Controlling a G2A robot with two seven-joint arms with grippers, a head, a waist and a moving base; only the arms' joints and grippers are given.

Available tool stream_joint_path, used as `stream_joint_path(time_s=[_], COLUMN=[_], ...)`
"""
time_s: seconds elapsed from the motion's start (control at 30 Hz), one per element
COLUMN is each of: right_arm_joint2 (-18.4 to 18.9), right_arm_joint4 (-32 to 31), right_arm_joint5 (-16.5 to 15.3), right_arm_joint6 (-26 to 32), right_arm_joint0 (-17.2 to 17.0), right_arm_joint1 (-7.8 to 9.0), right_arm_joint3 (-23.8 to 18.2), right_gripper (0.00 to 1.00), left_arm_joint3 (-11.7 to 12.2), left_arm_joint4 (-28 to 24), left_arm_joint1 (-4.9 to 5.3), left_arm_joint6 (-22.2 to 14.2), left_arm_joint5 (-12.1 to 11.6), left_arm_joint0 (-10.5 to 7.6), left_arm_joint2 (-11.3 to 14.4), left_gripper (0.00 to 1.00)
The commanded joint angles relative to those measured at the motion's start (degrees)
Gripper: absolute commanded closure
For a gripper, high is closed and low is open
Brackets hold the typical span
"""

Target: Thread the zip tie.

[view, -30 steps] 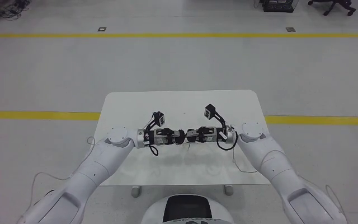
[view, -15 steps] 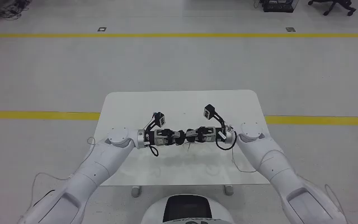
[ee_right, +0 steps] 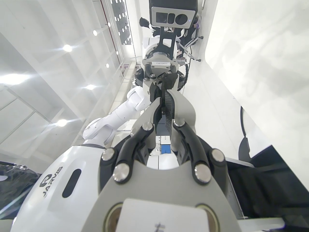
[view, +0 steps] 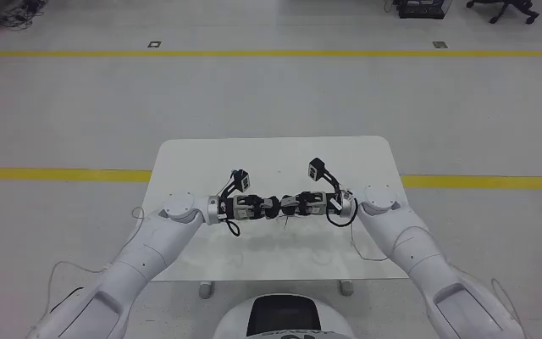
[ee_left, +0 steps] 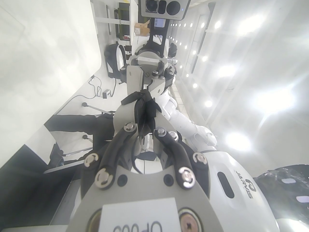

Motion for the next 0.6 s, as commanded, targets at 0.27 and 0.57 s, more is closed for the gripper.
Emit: stream_joint_path(time_s=[0.27, 0.57], right_arm_joint2=[4.11, 6.63], right_arm_joint4=[-0.1, 0.38], right_arm_joint5=[-0.87, -0.52], right_arm_joint6=[-0.16, 0.73], right_arm_joint0=[-1.7, -3.18], right_arm_joint1=[1.59, 2.6], right_arm_joint3=[-1.31, -3.09], right_gripper=[0.0, 0.0], left_arm_joint3=[0.65, 0.0], left_arm_joint4=[1.07, 4.17], left_arm_joint1=[0.26, 0.7], left_arm_joint6=[0.75, 1.52], left_arm_joint5=[-1.86, -3.8], left_arm_joint0=[-0.15, -0.38], left_arm_joint2=[-1.03, -1.7], left_gripper=[1.0, 1.0])
